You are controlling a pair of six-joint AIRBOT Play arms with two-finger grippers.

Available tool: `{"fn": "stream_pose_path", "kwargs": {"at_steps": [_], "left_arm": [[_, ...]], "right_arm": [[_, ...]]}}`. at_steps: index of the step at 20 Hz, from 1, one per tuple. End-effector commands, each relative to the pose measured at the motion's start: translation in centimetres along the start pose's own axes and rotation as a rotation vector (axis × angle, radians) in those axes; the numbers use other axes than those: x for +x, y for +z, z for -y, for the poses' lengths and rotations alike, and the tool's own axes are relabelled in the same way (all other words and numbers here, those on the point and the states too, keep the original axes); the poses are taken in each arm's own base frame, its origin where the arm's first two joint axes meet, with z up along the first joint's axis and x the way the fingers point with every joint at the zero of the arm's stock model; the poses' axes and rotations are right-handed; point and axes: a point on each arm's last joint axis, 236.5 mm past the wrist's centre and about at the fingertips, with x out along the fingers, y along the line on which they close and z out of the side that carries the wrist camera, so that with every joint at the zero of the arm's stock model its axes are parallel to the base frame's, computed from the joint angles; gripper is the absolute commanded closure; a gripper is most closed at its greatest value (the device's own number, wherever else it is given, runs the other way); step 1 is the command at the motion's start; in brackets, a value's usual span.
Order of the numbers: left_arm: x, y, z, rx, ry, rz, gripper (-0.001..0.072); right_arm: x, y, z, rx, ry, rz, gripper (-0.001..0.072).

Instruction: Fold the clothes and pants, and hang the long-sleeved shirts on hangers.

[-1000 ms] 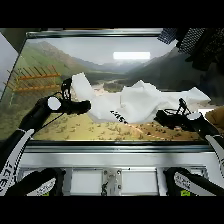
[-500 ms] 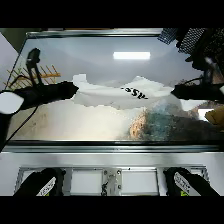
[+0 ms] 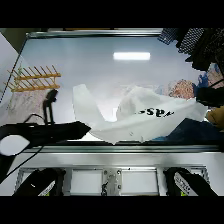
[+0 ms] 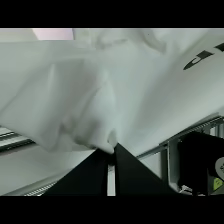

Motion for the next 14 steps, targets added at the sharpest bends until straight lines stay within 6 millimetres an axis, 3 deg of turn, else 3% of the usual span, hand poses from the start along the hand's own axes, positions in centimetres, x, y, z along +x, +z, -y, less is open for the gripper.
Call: {"fn": "stream_pose_path", "kwargs": {"at_steps": [1, 3, 5, 8, 9, 10, 11, 12, 14], "left_arm": [[6.2, -0.4, -3.1, -0.039, 0.074, -0.075, 0.0695], [9.2, 2.9, -5.3, -0.056, 0.118, -0.042, 0.0695], [10.9, 7.5, -7.8, -0.089, 0.157, 0.013, 0.0695], [11.7, 13.6, -10.5, -0.123, 0.189, 0.079, 0.0695], [11.9, 15.0, -11.0, -0.131, 0.195, 0.09, 0.0694], [12.1, 16.1, -11.4, -0.143, 0.199, 0.09, 0.0559], [12.1, 17.0, -11.6, -0.152, 0.201, 0.09, 0.0231], [11.8, 17.7, -11.7, -0.157, 0.202, 0.089, 0.008], [10.3, 18.8, -11.0, -0.105, 0.191, 0.118, 0.0081]], "right_arm": [[7.3, 0.3, -0.2, -0.058, -0.047, -0.214, 0.0695], [13.5, 2.9, 0.0, -0.107, -0.088, -0.226, 0.0694], [17.1, 6.3, -0.4, -0.106, -0.082, -0.171, 0.0693], [18.1, 12.3, -1.4, -0.088, -0.06, 0.004, 0.0684], [17.5, 14.2, -2.1, -0.084, -0.035, 0.074, 0.063], [16.7, 15.6, -2.7, -0.08, -0.015, 0.125, 0.0396], [15.7, 16.6, -3.0, -0.079, -0.005, 0.167, 0.0137], [14.6, 17.0, -3.1, -0.082, -0.004, 0.188, 0.0098], [11.9, 16.8, -3.6, -0.099, 0.0, 0.214, 0.0097]]}}
